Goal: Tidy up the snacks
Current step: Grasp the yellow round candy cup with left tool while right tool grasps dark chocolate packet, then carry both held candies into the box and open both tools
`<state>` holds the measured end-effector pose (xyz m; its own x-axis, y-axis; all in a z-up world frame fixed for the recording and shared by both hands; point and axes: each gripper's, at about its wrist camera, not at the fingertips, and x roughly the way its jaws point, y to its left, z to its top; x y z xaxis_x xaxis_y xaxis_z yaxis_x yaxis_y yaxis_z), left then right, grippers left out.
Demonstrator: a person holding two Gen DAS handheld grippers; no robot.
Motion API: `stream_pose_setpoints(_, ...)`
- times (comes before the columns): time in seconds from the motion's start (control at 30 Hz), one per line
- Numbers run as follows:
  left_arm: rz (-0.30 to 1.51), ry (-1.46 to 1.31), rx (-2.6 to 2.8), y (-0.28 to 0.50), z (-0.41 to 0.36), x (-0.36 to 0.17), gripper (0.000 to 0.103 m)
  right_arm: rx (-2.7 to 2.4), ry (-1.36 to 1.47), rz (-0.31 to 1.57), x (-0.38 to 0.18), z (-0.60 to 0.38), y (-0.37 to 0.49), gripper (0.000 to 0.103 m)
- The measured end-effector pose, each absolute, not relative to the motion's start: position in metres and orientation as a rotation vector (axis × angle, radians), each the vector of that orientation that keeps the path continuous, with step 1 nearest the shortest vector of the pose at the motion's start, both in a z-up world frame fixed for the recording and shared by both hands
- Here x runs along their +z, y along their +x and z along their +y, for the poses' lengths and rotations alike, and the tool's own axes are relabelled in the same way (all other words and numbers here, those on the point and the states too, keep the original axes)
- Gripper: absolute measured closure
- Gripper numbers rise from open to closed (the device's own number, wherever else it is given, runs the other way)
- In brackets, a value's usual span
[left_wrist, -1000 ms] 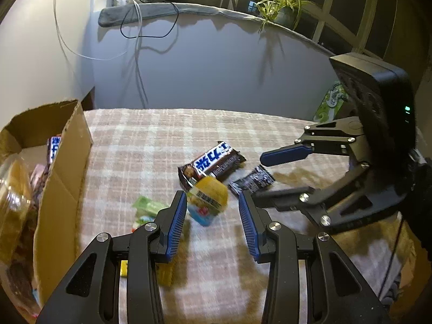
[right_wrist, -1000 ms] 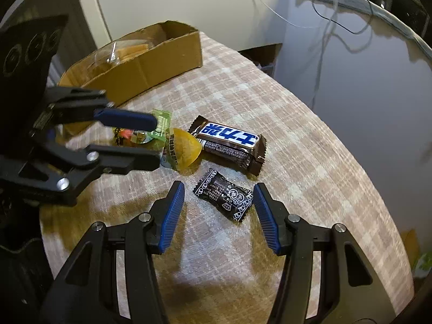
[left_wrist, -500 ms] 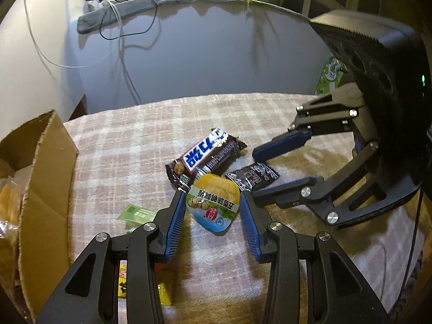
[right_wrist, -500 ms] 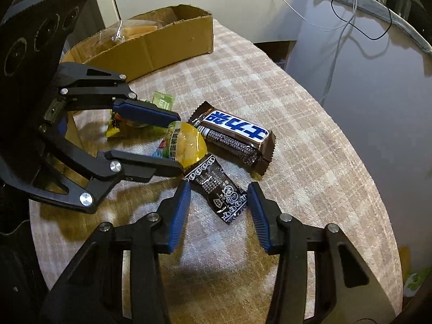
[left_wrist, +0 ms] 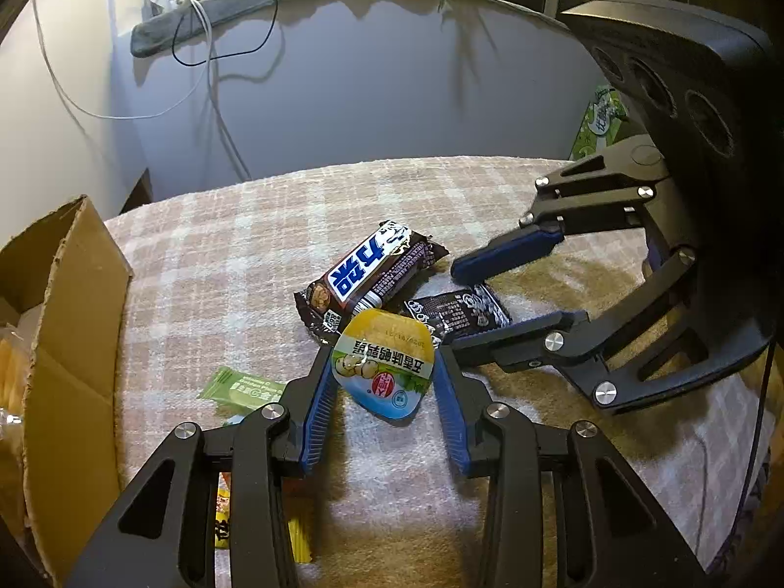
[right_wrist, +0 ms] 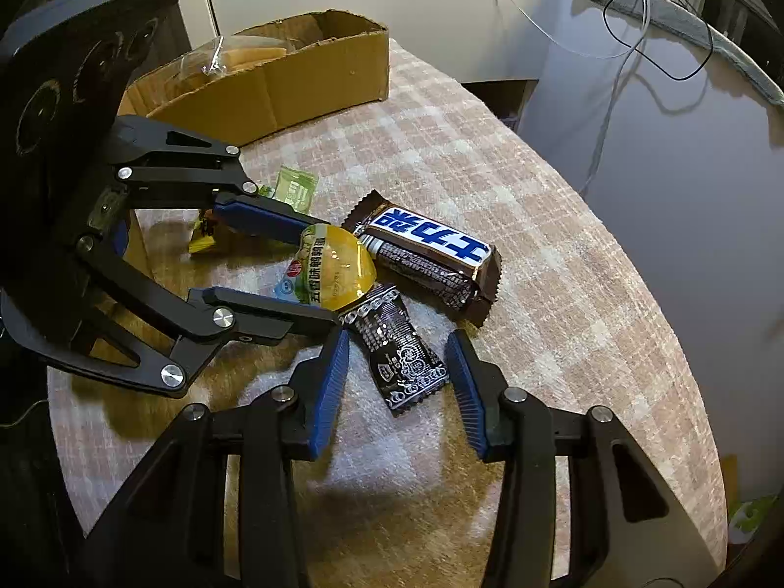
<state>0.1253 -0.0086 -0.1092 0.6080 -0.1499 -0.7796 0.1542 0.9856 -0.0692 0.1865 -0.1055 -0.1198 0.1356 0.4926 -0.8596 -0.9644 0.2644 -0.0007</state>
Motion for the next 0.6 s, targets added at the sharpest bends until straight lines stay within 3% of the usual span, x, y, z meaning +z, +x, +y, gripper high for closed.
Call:
stream_pose_setpoints(0.07, 0.899, 0.007, -0.177, 0.125, -0.010, -0.109, 0.065, 1.169, -0.672, 0.879, -0.119, -0.107, 0.184, 0.074)
stream_pose_setpoints(0.6, 0.825, -0.035, -0.193, 0.099, -0.010, -0.083, 0.065, 1.056, -0.554, 0.880, -0.103, -0.134, 0.170, 0.076)
